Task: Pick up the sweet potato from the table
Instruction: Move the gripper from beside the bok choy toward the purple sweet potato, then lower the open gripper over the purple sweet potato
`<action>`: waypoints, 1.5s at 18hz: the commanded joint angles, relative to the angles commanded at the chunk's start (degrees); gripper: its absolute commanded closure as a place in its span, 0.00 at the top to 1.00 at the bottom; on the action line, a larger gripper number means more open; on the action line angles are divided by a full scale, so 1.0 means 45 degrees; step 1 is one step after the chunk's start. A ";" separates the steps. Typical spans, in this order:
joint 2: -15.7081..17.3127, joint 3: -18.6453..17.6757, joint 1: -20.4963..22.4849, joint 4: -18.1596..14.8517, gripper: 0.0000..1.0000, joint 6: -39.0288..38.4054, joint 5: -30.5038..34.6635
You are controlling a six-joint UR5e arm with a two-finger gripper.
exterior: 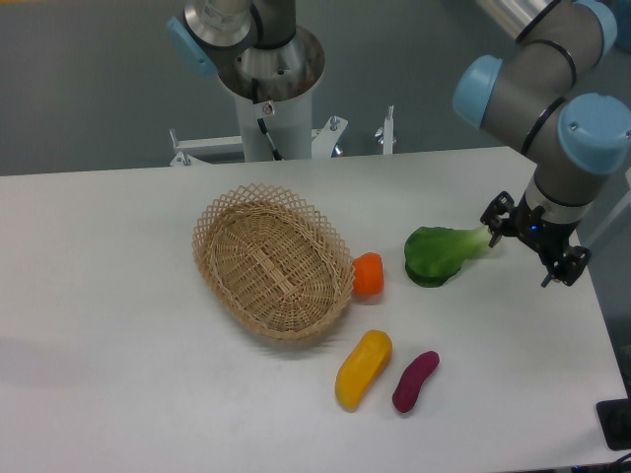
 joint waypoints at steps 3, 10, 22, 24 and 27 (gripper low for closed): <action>0.0000 -0.0019 -0.0038 0.0019 1.00 -0.0039 -0.0156; 0.0000 -0.0370 -0.0156 0.0136 1.00 -0.1012 -0.0741; -0.1268 -0.0410 -0.1854 0.1326 1.00 -0.5136 -0.1563; -0.1484 -0.0429 -0.1953 0.1717 1.00 -0.5137 -0.1582; -0.1854 -0.0527 -0.2147 0.2029 1.00 -0.5155 -0.1583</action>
